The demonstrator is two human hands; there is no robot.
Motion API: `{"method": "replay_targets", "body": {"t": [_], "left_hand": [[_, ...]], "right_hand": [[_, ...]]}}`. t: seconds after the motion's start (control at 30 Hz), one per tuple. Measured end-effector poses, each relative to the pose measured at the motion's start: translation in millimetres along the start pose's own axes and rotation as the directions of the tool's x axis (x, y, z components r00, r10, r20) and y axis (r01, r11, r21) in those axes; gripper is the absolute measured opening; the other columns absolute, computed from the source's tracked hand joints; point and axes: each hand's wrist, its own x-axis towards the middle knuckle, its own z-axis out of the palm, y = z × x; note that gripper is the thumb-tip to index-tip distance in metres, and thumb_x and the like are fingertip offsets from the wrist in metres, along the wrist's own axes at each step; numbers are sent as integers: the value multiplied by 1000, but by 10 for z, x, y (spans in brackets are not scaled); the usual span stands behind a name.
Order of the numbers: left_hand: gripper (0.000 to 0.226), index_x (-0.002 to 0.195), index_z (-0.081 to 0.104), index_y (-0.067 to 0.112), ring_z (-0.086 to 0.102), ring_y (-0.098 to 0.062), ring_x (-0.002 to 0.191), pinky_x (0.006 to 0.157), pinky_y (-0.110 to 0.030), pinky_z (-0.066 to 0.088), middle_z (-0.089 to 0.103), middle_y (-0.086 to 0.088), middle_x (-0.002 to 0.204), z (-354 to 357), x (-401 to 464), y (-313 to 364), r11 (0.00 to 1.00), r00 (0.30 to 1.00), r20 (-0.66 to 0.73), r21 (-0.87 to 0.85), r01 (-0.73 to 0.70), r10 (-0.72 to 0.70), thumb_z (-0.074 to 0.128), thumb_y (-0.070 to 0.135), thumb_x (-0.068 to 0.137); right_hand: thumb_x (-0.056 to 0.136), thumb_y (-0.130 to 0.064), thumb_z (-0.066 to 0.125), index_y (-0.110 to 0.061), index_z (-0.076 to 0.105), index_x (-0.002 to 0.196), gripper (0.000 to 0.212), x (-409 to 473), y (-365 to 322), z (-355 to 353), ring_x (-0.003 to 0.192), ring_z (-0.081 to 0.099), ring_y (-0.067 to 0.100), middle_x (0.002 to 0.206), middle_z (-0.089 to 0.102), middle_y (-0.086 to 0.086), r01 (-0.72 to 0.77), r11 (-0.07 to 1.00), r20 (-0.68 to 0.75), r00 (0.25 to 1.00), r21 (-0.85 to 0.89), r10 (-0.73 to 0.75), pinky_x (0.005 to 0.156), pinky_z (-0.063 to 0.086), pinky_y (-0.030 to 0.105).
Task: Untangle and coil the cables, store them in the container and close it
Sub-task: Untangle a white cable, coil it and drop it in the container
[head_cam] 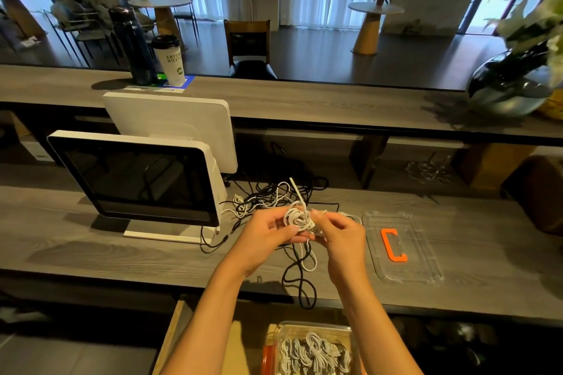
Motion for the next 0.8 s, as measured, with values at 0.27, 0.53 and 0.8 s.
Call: {"method": "replay_targets", "body": {"t": [0.27, 0.53, 0.8], "left_hand": [[59, 108, 67, -6, 72, -32, 83, 71, -40, 63, 71, -24, 101, 45, 20, 107, 762, 949, 49, -583, 280, -312, 42, 46, 98], [38, 113, 67, -5, 72, -31, 90, 79, -33, 61, 70, -29, 108, -100, -30, 155, 863, 919, 145, -315, 395, -367, 67, 19, 84], [24, 105, 74, 6, 74, -30, 92, 86, -37, 60, 75, -20, 100, -48, -24, 155, 974, 976, 24, -61, 218, -217, 67, -6, 86]], "right_hand": [[81, -15, 80, -12, 80, 87, 6, 57, -30, -145, 85, 70, 19, 85, 74, -5, 547, 785, 204, 837, -291, -508, 72, 57, 32], [80, -25, 77, -16, 80, 84, 10, 38, 22, -166, 83, 70, 16, 83, 75, -7, 612, 743, 238, 790, -270, -565, 74, 56, 31], [87, -7, 70, -7, 80, 84, 10, 36, -97, -104, 74, 73, 22, 76, 76, 9, 195, 971, 135, 975, -140, -177, 68, 57, 25]]}}
